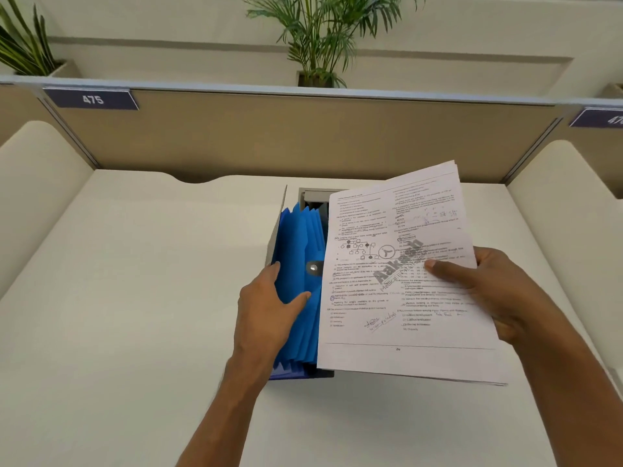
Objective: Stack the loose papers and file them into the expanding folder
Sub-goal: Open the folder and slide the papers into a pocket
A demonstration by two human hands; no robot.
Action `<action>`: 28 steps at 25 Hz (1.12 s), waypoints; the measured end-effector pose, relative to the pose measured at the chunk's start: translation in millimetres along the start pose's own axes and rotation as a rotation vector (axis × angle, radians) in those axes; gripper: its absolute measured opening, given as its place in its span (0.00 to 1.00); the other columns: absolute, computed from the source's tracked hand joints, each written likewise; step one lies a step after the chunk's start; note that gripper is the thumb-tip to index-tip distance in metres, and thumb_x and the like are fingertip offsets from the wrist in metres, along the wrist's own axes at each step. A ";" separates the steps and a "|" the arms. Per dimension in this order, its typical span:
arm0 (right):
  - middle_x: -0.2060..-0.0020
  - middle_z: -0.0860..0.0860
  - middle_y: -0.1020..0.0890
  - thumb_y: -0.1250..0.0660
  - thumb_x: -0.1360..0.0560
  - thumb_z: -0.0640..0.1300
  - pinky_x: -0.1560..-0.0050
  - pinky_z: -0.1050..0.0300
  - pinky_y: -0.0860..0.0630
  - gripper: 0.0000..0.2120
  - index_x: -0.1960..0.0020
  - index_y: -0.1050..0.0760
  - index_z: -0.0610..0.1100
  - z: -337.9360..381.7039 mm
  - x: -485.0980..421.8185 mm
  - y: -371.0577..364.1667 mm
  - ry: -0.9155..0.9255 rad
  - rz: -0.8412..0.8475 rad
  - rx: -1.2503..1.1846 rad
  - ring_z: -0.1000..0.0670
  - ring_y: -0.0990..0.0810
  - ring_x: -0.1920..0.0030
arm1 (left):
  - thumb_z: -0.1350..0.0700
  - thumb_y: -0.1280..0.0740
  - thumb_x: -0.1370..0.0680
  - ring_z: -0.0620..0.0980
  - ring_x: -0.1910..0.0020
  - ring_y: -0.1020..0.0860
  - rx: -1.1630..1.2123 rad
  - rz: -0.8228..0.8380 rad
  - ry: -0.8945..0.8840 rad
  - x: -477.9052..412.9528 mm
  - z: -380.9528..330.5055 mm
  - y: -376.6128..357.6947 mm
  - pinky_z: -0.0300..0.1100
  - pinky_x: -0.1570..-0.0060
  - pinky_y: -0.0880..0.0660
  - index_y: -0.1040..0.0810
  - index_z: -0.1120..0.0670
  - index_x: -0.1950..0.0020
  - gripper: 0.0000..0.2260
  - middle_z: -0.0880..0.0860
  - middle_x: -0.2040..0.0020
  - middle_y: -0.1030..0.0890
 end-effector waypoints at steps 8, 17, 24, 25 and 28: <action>0.53 0.40 0.10 0.25 0.25 0.36 0.62 0.47 0.13 0.09 0.46 0.15 0.38 17.3 4.5 -3.1 0.022 0.014 0.013 0.38 0.10 0.58 | 0.67 0.40 0.21 0.50 0.50 0.19 0.075 0.018 0.052 4.8 0.6 -5.0 0.39 0.58 0.21 0.28 0.52 0.30 0.21 0.52 0.38 0.19; 0.56 0.41 0.10 0.25 0.25 0.34 0.63 0.44 0.13 0.07 0.47 0.16 0.37 16.9 -11.5 -45.7 -0.071 0.112 0.118 0.38 0.10 0.59 | 0.65 0.41 0.16 0.33 0.62 0.20 0.133 0.049 -0.014 4.5 -4.2 -5.2 0.23 0.69 0.28 0.22 0.55 0.37 0.12 0.45 0.56 0.18; 0.56 0.41 0.10 0.23 0.26 0.36 0.59 0.43 0.13 0.11 0.44 0.16 0.37 21.0 -41.4 -58.0 -0.124 0.120 0.401 0.40 0.10 0.60 | 0.66 0.44 0.17 0.40 0.66 0.21 0.187 0.108 0.066 5.3 1.9 -1.9 0.24 0.71 0.30 0.26 0.41 0.28 0.24 0.39 0.58 0.21; 0.55 0.41 0.10 0.23 0.26 0.36 0.57 0.42 0.13 0.11 0.44 0.16 0.37 23.3 -44.0 -58.4 -0.130 0.119 0.435 0.39 0.10 0.60 | 0.66 0.45 0.16 0.39 0.63 0.20 0.203 0.119 0.086 4.9 3.0 -1.0 0.23 0.68 0.29 0.29 0.44 0.24 0.26 0.37 0.53 0.22; 0.53 0.41 0.11 0.24 0.25 0.35 0.57 0.42 0.13 0.12 0.42 0.17 0.36 28.6 -47.7 -62.6 -0.125 0.105 0.477 0.40 0.10 0.60 | 0.66 0.46 0.16 0.19 0.56 0.25 0.292 0.150 0.126 4.9 10.5 -4.4 0.16 0.59 0.30 0.30 0.47 0.22 0.25 0.39 0.35 0.22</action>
Point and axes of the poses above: each hand's wrist, its own x-axis away from the middle knuckle, its own y-axis out of the back of the hand, z = x × y, the point moved 10 cm from there along -x, towards the middle knuckle
